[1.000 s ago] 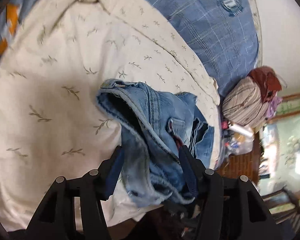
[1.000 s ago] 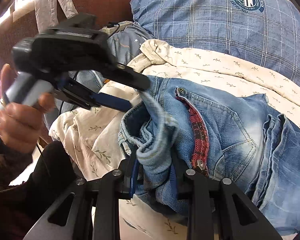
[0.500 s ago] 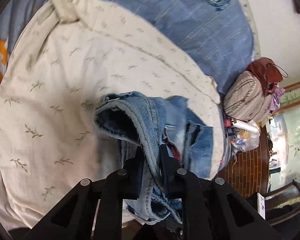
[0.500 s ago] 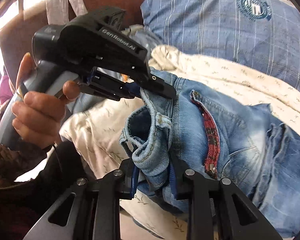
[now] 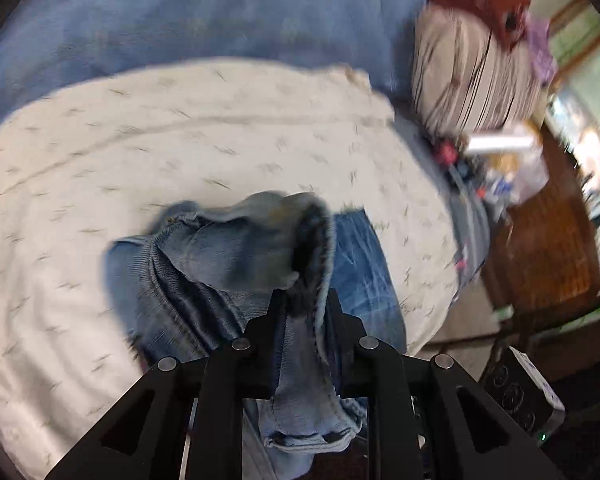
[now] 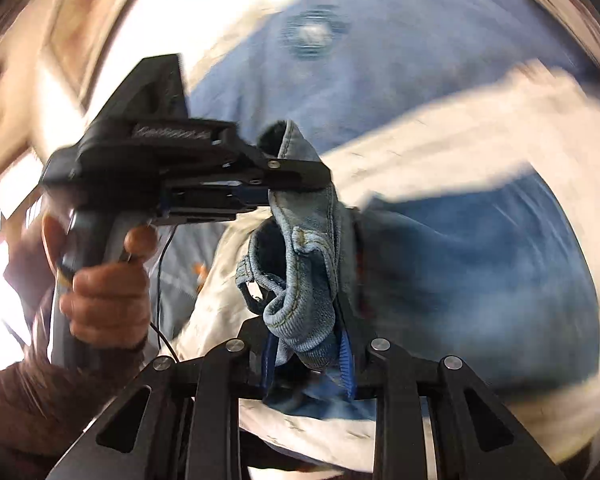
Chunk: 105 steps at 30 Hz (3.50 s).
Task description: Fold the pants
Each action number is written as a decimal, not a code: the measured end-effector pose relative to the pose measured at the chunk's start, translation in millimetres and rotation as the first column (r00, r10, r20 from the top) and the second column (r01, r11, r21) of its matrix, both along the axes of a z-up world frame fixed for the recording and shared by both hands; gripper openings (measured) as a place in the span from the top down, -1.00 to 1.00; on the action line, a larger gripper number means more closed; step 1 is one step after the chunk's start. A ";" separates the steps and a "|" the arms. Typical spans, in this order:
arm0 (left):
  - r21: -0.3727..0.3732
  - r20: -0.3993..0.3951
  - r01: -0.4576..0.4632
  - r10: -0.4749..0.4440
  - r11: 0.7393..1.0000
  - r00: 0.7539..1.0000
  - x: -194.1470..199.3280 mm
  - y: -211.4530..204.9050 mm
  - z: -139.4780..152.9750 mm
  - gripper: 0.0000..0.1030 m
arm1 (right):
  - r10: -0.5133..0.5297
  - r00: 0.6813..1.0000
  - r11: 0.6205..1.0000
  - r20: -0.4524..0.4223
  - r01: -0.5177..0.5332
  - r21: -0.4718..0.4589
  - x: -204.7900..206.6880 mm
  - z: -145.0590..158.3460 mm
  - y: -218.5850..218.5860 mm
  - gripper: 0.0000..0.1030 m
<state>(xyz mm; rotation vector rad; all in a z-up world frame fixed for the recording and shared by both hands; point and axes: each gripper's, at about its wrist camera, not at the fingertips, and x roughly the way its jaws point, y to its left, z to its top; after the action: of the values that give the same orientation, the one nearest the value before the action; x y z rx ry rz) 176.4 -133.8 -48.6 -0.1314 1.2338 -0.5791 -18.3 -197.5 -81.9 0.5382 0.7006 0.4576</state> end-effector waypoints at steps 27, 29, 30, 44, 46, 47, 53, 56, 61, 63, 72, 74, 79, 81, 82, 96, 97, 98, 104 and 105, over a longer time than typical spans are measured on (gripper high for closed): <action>0.177 0.041 0.409 -0.422 0.895 0.906 25.8 13.3 29.4 -0.11 | -0.037 0.985 0.915 -0.168 0.101 0.391 -5.9 -67.4 -73.6 -0.47; 0.190 0.047 0.433 -0.448 0.881 0.893 31.0 6.6 30.5 -0.11 | -0.028 0.984 0.914 -0.174 0.096 0.395 -6.6 -66.7 -70.1 -0.57; 0.191 0.052 0.441 -0.458 0.877 0.887 33.9 4.3 32.0 -0.11 | -0.020 0.984 0.918 -0.177 0.088 0.386 -6.5 -66.0 -67.3 -0.58; 0.161 0.125 0.384 -0.404 0.909 0.906 39.4 7.8 0.0 0.28 | -0.041 0.980 0.976 -0.194 0.081 0.204 6.4 -47.0 -30.9 0.25; 0.157 0.147 0.378 -0.400 0.912 0.904 32.7 7.4 9.5 0.29 | -0.047 0.986 0.974 -0.161 0.081 0.210 1.2 -38.0 -32.2 0.30; 0.155 0.163 0.378 -0.401 0.913 0.902 28.3 2.7 16.0 0.29 | -0.052 0.988 0.971 -0.146 0.084 0.222 -1.9 -33.7 -34.7 0.31; 0.124 0.209 0.354 -0.373 0.927 0.904 23.5 -42.1 34.9 0.29 | -0.148 0.987 0.942 -0.064 0.160 0.296 -29.1 -19.1 -75.2 0.32; 0.133 0.182 0.347 -0.367 0.928 0.912 29.1 -76.7 19.7 0.29 | -0.219 0.973 0.919 -0.076 0.232 0.319 -38.7 -29.0 -100.7 0.32; 0.271 0.147 0.318 -0.365 0.909 0.919 38.3 -126.1 -34.3 0.29 | -0.273 0.950 0.893 -0.153 0.310 0.326 -47.6 -64.1 -127.0 0.33; 0.325 0.191 0.290 -0.363 0.900 0.912 36.1 -134.2 -47.1 0.21 | -0.276 0.943 0.893 -0.186 0.323 0.313 -47.1 -76.5 -129.5 0.33; 0.283 0.246 0.180 -0.252 0.942 0.936 14.7 -124.7 -31.8 0.18 | -0.264 0.944 0.894 -0.200 0.317 0.315 -44.7 -76.5 -130.0 0.13; 0.224 0.238 0.116 -0.170 0.968 0.956 13.4 -100.7 -17.2 0.18 | -0.276 0.939 0.890 -0.207 0.331 0.314 -46.3 -70.3 -131.5 -0.05; 0.132 0.175 -0.032 0.008 0.991 0.985 -5.5 -23.3 -10.0 0.11 | -0.387 0.908 0.865 -0.161 0.418 0.279 -64.6 -48.2 -148.4 -0.24; 0.091 0.125 -0.102 0.090 0.991 0.988 -17.0 7.4 -23.5 0.06 | -0.398 0.905 0.865 -0.153 0.425 0.266 -58.5 -38.7 -152.4 -0.27; 0.062 0.091 -0.126 0.120 0.990 0.989 -21.0 18.6 -29.9 0.06 | -0.382 0.913 0.876 -0.147 0.408 0.258 -50.7 -32.9 -150.9 -0.29; 0.042 0.053 -0.262 0.260 0.964 0.964 -39.9 19.7 -61.8 0.06 | -0.199 0.968 0.977 -0.154 0.208 0.039 73.8 -25.0 -110.8 -0.29; 0.051 0.064 -0.264 0.260 0.963 0.963 -41.4 15.6 -62.6 0.09 | -0.185 0.970 0.981 -0.160 0.191 0.019 78.0 -25.6 -108.4 -0.09; 0.064 0.078 -0.264 0.259 0.962 0.963 -39.3 10.7 -61.8 0.09 | -0.177 0.972 0.984 -0.158 0.178 -0.005 79.8 -24.4 -106.5 0.23; 0.088 0.105 -0.269 0.260 0.959 0.960 -39.3 -1.3 -51.5 0.24 | -0.146 0.988 0.983 -0.051 0.140 -0.115 75.3 11.5 -95.4 0.80; 0.091 0.106 -0.268 0.258 0.959 0.960 -40.0 -1.1 -49.0 0.25 | -0.144 0.989 0.983 -0.032 0.139 -0.120 74.3 18.8 -96.0 0.80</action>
<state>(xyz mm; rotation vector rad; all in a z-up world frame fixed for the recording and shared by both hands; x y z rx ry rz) 136.4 -134.9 -97.6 -0.1753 1.1308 -0.2851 56.0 -293.5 -63.1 0.4835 0.7182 0.2712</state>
